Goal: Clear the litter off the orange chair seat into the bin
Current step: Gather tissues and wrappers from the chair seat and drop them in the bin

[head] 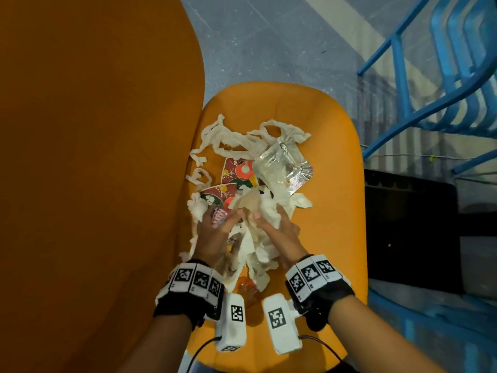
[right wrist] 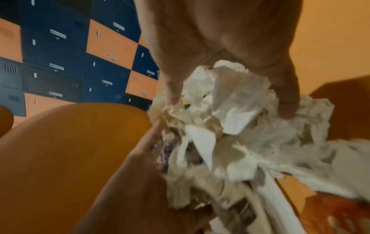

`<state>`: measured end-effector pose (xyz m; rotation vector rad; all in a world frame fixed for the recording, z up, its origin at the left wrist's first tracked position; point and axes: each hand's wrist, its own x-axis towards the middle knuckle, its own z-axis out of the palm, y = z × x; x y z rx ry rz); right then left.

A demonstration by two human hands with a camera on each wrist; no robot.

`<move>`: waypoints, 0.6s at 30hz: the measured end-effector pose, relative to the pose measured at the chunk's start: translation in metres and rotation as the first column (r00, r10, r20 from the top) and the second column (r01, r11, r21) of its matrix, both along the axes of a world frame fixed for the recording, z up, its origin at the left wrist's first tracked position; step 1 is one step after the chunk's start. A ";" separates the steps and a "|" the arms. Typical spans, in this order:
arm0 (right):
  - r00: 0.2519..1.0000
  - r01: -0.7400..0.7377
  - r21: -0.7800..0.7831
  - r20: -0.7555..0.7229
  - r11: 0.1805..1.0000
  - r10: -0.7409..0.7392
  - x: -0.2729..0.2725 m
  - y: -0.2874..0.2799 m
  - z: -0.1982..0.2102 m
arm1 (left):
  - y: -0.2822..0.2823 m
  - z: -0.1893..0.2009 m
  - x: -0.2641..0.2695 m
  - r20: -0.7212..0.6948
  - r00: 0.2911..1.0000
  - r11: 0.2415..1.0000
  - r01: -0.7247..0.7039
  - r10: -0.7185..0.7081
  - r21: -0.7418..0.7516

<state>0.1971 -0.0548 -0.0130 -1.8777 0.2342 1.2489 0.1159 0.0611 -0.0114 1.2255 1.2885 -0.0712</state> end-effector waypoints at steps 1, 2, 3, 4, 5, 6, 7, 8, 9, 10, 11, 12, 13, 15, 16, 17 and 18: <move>1.000 -0.001 0.009 -0.012 1.000 0.001 -0.003 0.002 0.001 | -0.005 0.001 0.001 0.014 1.000 1.000 0.022 -0.022 -0.014; 1.000 0.012 0.021 -0.022 1.000 -0.012 -0.006 0.003 0.001 | -0.010 0.002 0.001 0.005 0.999 0.999 0.035 -0.035 -0.033; 0.999 0.031 0.035 -0.024 0.999 -0.030 -0.010 0.003 0.001 | -0.014 0.001 0.000 0.002 0.999 0.998 0.033 -0.033 -0.059; 0.998 0.054 0.052 -0.030 0.997 -0.052 -0.013 0.003 0.002 | -0.018 0.003 -0.002 0.025 1.000 0.996 0.018 -0.016 -0.084; 0.997 0.073 0.079 -0.031 0.994 -0.070 -0.015 0.003 0.003 | -0.021 0.003 -0.005 0.052 0.999 0.993 0.002 0.005 -0.121; 0.995 0.095 0.112 -0.040 0.989 -0.091 -0.017 0.002 0.003 | -0.023 0.001 -0.009 0.073 0.997 0.987 -0.019 0.031 -0.156; 0.993 0.114 0.147 -0.048 0.983 -0.108 -0.020 0.001 0.004 | -0.024 -0.002 -0.013 0.079 0.996 0.981 -0.031 0.046 -0.189; 0.990 0.135 0.178 -0.061 0.975 -0.126 -0.023 0.000 0.005 | -0.024 -0.003 -0.017 0.076 0.996 0.975 -0.030 0.048 -0.222; 0.988 0.150 0.215 -0.070 0.965 -0.138 -0.026 0.000 0.008 | -0.025 -0.004 -0.020 0.074 0.996 0.970 -0.023 0.042 -0.243; 0.987 0.158 0.242 -0.075 0.957 -0.144 -0.030 -0.001 0.010 | -0.025 -0.003 -0.024 0.073 0.996 0.968 -0.027 0.047 -0.249; 0.986 0.165 0.265 -0.067 0.950 -0.153 -0.034 -0.001 0.011 | -0.026 -0.003 -0.027 0.071 0.996 0.966 -0.037 0.056 -0.255; 0.984 0.178 0.282 -0.073 0.943 -0.164 -0.039 -0.001 0.013 | -0.027 0.000 -0.030 0.065 0.996 0.963 -0.048 0.067 -0.265; 0.980 0.199 0.291 -0.077 0.936 -0.184 -0.043 0.000 0.015 | -0.027 0.001 -0.034 0.073 0.995 0.959 -0.048 0.071 -0.280; 0.969 0.245 0.283 -0.093 0.927 -0.228 -0.053 -0.001 0.017 | -0.030 0.005 -0.042 0.108 0.992 0.957 -0.039 0.072 -0.287; 0.965 0.261 0.278 -0.102 0.924 -0.242 -0.057 -0.002 0.018 | -0.032 0.007 -0.046 0.122 0.990 0.960 -0.040 0.076 -0.277; 0.964 0.267 0.290 -0.097 0.919 -0.249 -0.061 -0.003 0.019 | -0.033 0.005 -0.050 0.120 0.989 0.965 -0.047 0.080 -0.259; 0.964 0.266 0.300 -0.089 0.916 -0.251 -0.064 -0.004 0.021 | -0.034 0.008 -0.051 0.122 0.989 0.967 -0.047 0.079 -0.251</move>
